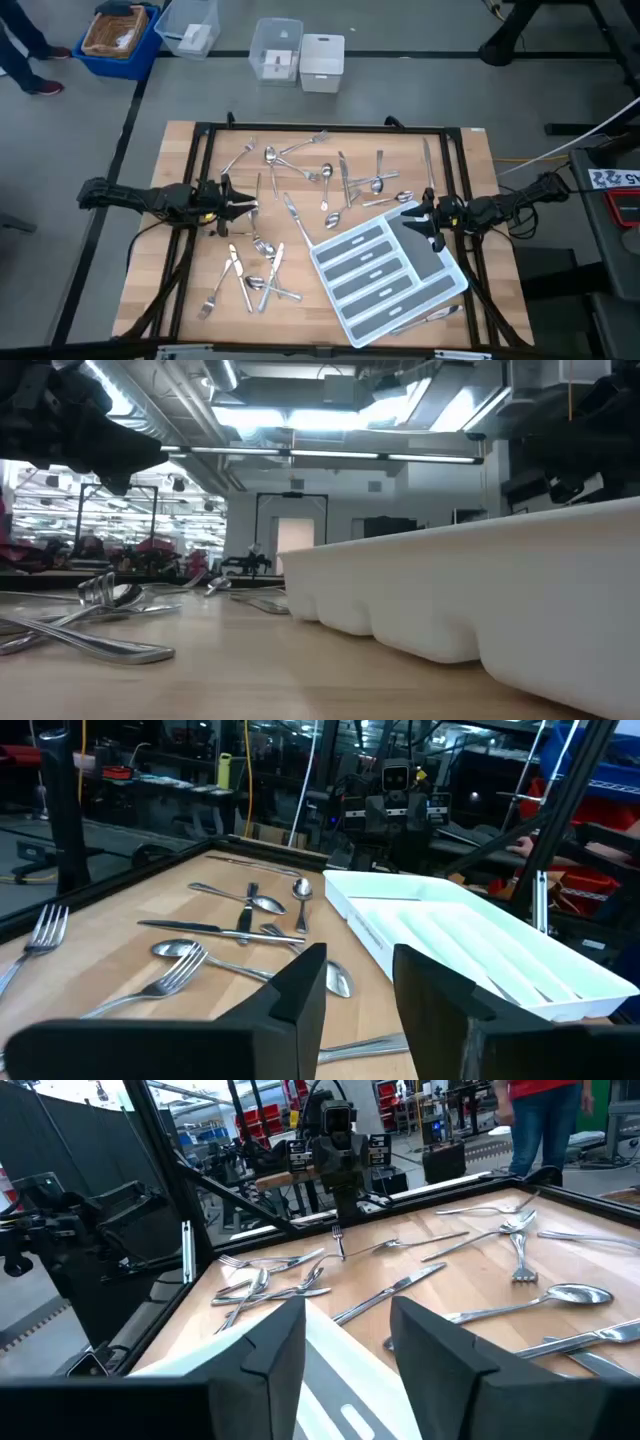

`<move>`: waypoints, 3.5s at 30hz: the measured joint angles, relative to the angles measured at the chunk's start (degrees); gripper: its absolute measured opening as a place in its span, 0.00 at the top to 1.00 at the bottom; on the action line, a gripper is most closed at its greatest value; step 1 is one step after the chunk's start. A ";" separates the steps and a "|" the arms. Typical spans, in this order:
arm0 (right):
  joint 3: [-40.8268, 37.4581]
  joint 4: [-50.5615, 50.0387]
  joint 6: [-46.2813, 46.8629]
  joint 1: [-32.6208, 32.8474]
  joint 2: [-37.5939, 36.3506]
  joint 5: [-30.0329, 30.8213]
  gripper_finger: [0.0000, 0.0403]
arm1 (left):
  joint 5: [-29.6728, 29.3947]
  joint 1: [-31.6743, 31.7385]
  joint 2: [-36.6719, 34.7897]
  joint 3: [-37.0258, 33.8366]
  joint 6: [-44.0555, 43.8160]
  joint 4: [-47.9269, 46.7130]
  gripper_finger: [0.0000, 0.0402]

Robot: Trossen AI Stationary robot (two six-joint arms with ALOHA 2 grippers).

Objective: Sort silverware

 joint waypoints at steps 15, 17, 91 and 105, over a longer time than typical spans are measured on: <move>0.00 -0.01 -0.02 -0.01 0.01 -0.01 0.62 | 0.01 -0.01 -0.02 -0.01 -0.02 -0.02 0.73; 0.00 -0.02 -0.02 -0.02 0.00 -0.02 0.62 | 0.00 -0.02 -0.01 0.00 -0.01 0.00 0.73; 1.22 16.79 6.45 -0.02 0.02 19.51 0.62 | -12.63 0.06 4.14 8.60 -15.03 13.15 0.73; 9.44 4.18 5.82 -0.02 0.04 26.71 0.62 | -16.76 15.64 34.39 36.14 -12.91 -8.00 0.73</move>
